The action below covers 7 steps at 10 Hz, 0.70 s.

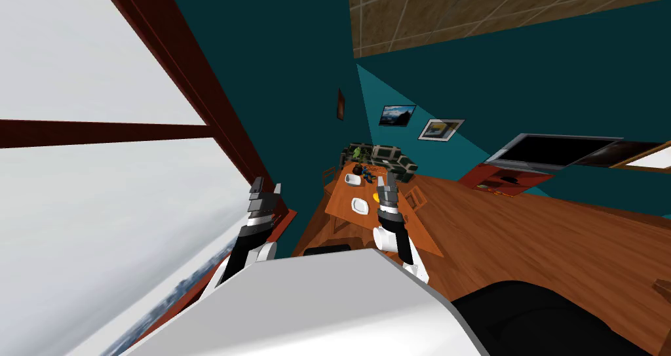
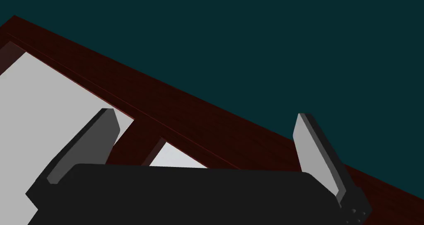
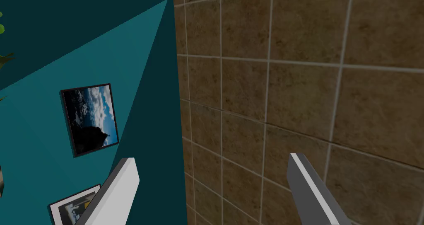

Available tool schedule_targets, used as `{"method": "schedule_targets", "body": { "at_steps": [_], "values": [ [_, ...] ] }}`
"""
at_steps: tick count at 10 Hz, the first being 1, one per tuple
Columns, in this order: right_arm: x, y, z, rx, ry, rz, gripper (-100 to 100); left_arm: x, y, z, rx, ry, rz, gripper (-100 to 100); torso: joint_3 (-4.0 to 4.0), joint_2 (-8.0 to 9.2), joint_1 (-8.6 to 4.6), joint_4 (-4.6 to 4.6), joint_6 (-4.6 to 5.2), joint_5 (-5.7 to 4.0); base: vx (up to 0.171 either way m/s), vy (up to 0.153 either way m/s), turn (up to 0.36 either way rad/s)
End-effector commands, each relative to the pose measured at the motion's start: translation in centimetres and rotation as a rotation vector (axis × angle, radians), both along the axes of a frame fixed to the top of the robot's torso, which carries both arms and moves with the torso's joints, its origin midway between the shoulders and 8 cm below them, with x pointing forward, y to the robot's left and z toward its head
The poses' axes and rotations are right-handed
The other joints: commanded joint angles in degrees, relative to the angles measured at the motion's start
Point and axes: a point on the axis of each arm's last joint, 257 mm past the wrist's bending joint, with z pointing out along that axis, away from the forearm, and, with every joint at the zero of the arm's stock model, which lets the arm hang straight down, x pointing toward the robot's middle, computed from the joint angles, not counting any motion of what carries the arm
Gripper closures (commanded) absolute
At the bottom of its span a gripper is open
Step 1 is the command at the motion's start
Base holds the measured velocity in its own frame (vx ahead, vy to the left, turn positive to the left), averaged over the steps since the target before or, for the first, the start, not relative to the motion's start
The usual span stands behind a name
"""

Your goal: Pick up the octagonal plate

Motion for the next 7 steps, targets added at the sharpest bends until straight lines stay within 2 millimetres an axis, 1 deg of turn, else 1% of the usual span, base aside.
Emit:
{"method": "schedule_targets", "body": {
  "at_steps": [1,4,7],
  "values": [
    [0.6,0.7,-0.9,-0.045,0.028,0.013,-100,0.0,0.0,0.0,0.000,0.000,0.000,0,0.00,0.00,0.00,0.00,0.00,0.00,-0.001,0.003,0.077],
    [1.9,2.0,-3.2,-0.126,0.089,0.029,-100,0.0,0.0,0.0,0.000,0.000,0.000,0,0.00,0.00,0.00,0.00,-0.01,0.00,-0.002,0.003,0.082],
    [3.4,3.7,-6.8,-0.239,0.171,0.049,-100,0.0,0.0,0.0,0.000,0.000,0.000,0,0.00,-0.01,0.00,0.00,-0.01,0.00,-0.002,0.004,0.115]
  ]
}}
